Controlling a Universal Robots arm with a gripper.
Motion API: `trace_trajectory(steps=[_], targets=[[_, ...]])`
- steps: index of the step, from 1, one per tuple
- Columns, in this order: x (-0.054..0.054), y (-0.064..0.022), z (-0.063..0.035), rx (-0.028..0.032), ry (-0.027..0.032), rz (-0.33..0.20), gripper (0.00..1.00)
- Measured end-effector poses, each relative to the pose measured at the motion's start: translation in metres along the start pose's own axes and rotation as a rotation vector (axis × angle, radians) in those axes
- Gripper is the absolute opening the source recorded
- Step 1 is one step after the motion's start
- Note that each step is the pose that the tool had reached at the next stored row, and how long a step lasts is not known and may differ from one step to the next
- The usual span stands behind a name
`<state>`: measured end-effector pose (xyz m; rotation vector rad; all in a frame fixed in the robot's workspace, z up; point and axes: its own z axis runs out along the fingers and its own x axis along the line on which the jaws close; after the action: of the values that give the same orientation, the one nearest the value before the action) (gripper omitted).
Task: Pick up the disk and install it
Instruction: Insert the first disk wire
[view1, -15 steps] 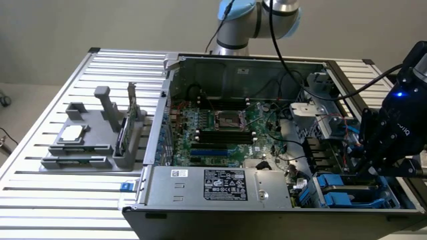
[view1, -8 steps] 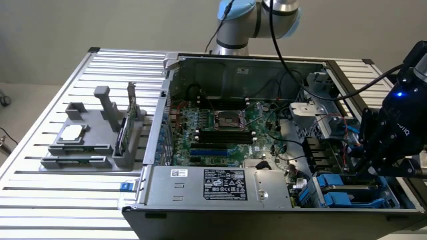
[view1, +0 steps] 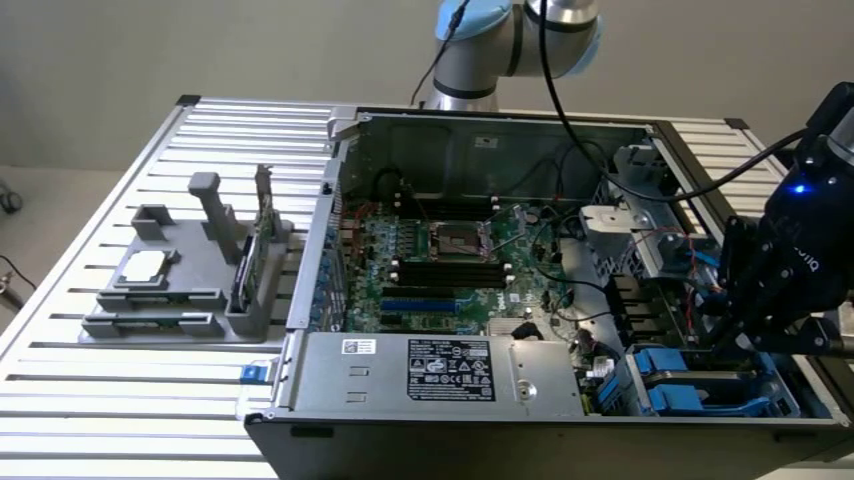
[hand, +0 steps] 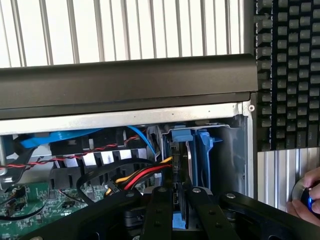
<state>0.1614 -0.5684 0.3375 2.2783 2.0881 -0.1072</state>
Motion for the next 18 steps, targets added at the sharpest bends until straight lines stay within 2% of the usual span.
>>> trace_trajectory(steps=[10, 18], targets=[[-0.0004, -0.0001, -0.0045, 0.0004, 0.0005, -0.003, 0.17], [-0.0008, -0.001, -0.0045, -0.0022, 0.0001, -0.04, 0.17]])
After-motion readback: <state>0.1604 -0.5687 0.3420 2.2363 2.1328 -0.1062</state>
